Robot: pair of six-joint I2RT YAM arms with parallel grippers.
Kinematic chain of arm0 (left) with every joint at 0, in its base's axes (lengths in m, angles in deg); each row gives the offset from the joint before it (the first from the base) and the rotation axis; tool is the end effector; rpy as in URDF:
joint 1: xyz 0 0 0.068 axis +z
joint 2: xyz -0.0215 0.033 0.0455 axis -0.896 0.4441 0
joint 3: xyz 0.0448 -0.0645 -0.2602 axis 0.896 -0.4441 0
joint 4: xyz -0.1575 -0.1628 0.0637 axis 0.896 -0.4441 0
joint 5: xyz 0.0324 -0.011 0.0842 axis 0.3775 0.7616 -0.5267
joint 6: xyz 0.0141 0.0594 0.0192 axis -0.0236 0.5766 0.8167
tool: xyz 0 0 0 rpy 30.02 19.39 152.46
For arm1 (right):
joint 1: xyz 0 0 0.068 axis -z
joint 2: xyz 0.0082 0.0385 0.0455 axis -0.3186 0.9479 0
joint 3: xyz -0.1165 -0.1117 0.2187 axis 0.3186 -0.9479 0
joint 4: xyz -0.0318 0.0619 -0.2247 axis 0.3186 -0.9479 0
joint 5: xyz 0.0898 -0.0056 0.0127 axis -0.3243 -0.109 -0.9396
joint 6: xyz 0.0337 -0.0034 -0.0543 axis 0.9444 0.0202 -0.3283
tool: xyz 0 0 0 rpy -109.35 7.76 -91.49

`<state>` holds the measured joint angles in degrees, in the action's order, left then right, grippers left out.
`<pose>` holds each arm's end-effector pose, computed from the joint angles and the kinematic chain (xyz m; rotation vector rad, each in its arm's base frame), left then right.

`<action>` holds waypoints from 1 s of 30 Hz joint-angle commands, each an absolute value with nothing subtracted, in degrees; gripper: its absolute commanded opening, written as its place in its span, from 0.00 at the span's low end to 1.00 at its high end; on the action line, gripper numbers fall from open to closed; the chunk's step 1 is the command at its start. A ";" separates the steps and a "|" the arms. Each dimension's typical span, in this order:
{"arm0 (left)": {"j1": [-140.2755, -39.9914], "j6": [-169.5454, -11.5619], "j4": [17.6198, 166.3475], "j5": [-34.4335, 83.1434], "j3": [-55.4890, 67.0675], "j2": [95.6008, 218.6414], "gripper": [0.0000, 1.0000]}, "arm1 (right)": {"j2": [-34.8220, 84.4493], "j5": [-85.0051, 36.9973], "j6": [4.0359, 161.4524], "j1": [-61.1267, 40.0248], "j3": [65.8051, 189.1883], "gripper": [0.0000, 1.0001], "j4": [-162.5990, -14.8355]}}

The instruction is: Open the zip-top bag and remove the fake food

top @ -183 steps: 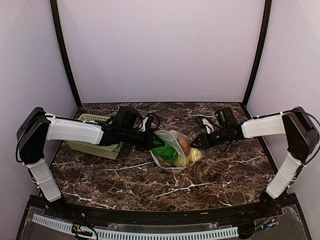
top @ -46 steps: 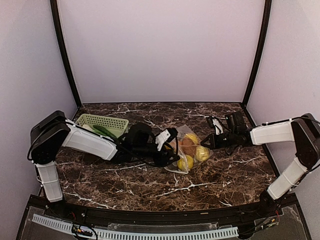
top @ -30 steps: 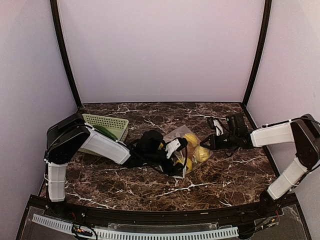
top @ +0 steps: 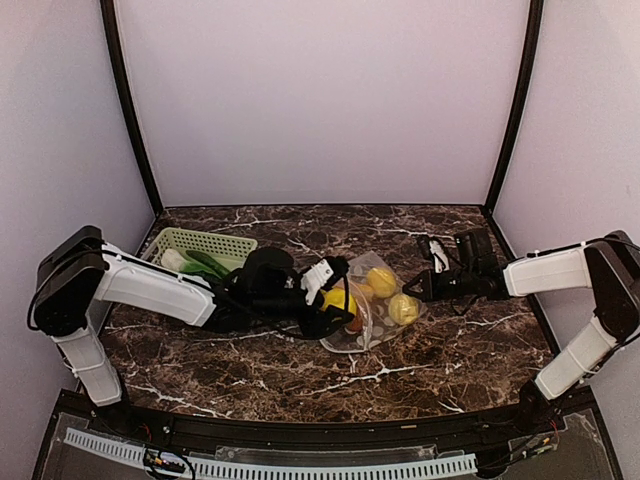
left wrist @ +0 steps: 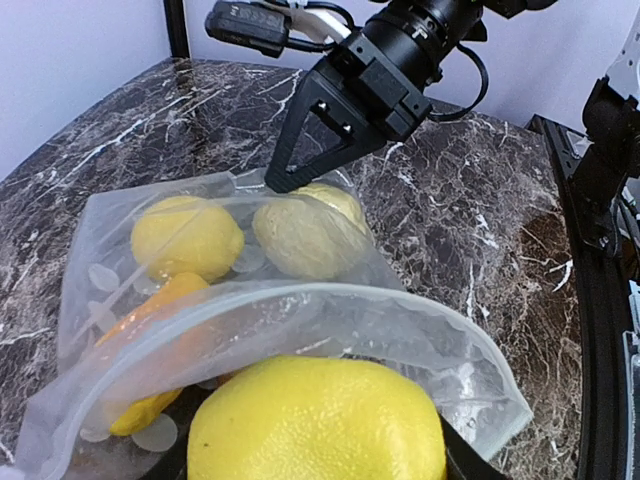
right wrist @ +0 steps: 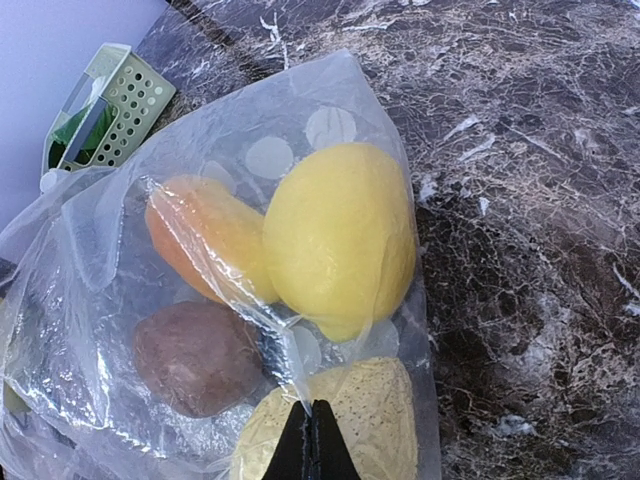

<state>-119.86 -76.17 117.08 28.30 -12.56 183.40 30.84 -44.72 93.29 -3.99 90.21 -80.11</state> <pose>0.2014 -0.3199 0.2072 1.1182 1.6740 -0.8159 0.2531 0.1307 0.1759 -0.3762 2.3206 0.9201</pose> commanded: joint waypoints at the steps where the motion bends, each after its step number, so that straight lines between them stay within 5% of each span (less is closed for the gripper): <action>1: -117.86 -78.50 113.74 26.10 -16.26 175.65 0.51 | 30.13 -43.63 92.38 -3.68 90.36 0.00 -84.10; 16: -96.72 -95.57 100.34 17.25 -22.18 159.25 0.51 | 30.03 -44.03 92.05 -3.56 90.62 0.00 -84.17; 30: -85.54 -99.56 96.31 11.45 -19.72 166.32 0.53 | 30.74 -44.41 91.93 -3.53 91.06 0.00 -84.02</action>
<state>-87.27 -97.65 99.01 12.52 -21.37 163.84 30.36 -44.79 92.51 -3.75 90.54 -81.75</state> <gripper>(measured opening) 0.582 0.004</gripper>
